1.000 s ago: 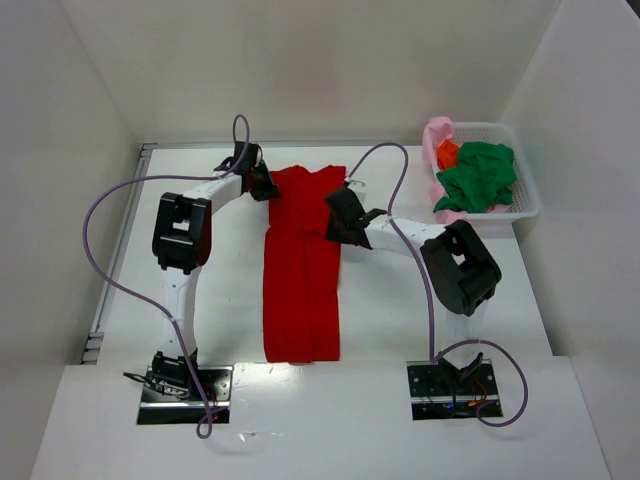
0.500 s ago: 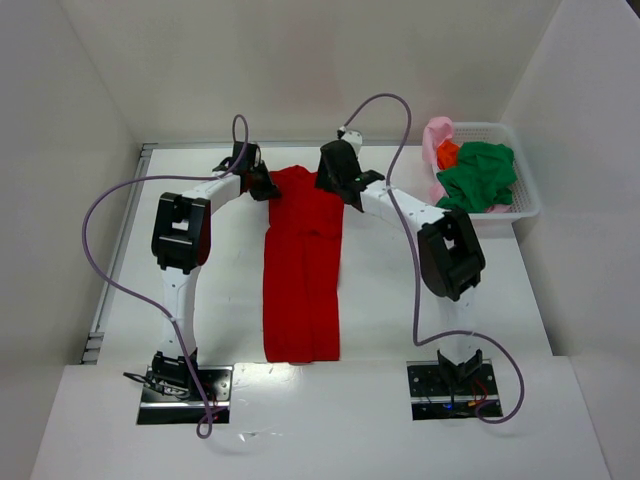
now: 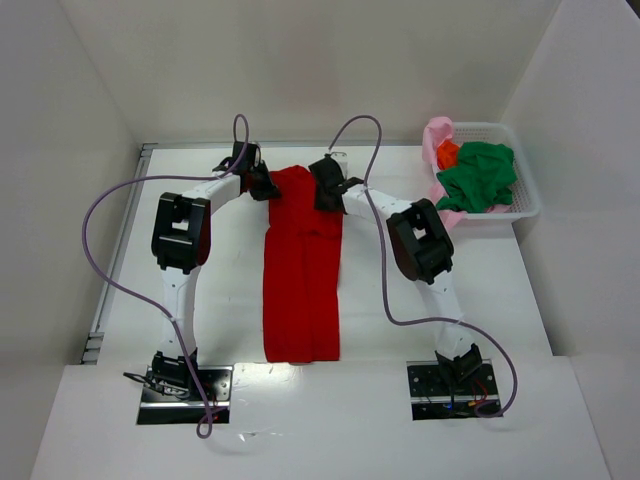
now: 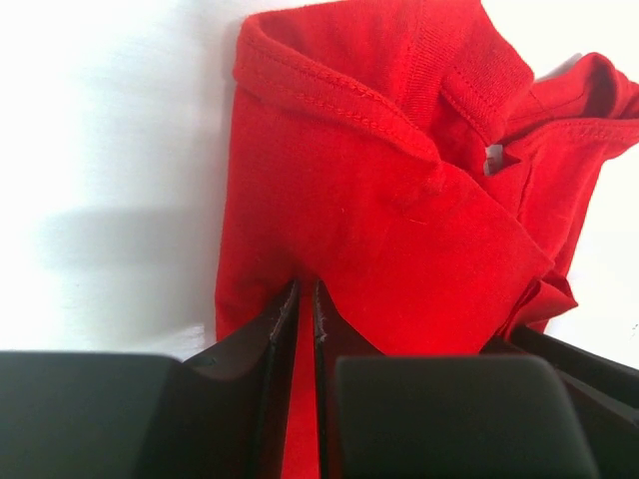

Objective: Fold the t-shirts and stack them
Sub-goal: Rotate the tshirt 90 degrees

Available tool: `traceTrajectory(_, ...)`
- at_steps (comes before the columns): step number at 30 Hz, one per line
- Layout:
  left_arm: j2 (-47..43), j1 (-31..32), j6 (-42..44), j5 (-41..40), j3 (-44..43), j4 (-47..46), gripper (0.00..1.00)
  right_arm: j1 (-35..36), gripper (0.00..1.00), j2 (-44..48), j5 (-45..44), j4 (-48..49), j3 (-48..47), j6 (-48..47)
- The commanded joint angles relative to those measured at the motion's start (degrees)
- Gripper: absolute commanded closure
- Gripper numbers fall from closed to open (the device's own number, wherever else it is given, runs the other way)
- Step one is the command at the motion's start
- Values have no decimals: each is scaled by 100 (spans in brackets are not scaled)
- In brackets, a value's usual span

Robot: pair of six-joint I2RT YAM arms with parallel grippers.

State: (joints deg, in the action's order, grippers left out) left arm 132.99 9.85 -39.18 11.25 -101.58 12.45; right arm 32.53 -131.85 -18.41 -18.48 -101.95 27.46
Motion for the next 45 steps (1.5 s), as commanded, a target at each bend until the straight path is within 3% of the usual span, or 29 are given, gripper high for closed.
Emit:
traceTrajectory(1,113,-44,139,-35,103,109,82,-10,59,-15,-180,-59,-378,-66)
traceTrajectory(7,113,-44,139,-35,156,109,82,-10,81,-16,-496,-165,-431,-66)
traceTrajectory(28,166,-44,139,-35,156,109,82,-555,82,959,-857,99,1010,171)
traceTrajectory(34,166,-44,191,-35,156,109,82,-608,76,1231,-857,169,1116,224)
traceTrajectory(36,166,-44,253,18,95,178,78,-608,73,1485,-726,327,1168,224)
traceTrajectory(43,-98,-44,490,132,-89,311,65,-608,59,2102,794,951,1345,-57)
traceTrajectory(45,-272,-44,543,185,-90,311,56,-608,55,2102,1155,952,1258,-57)
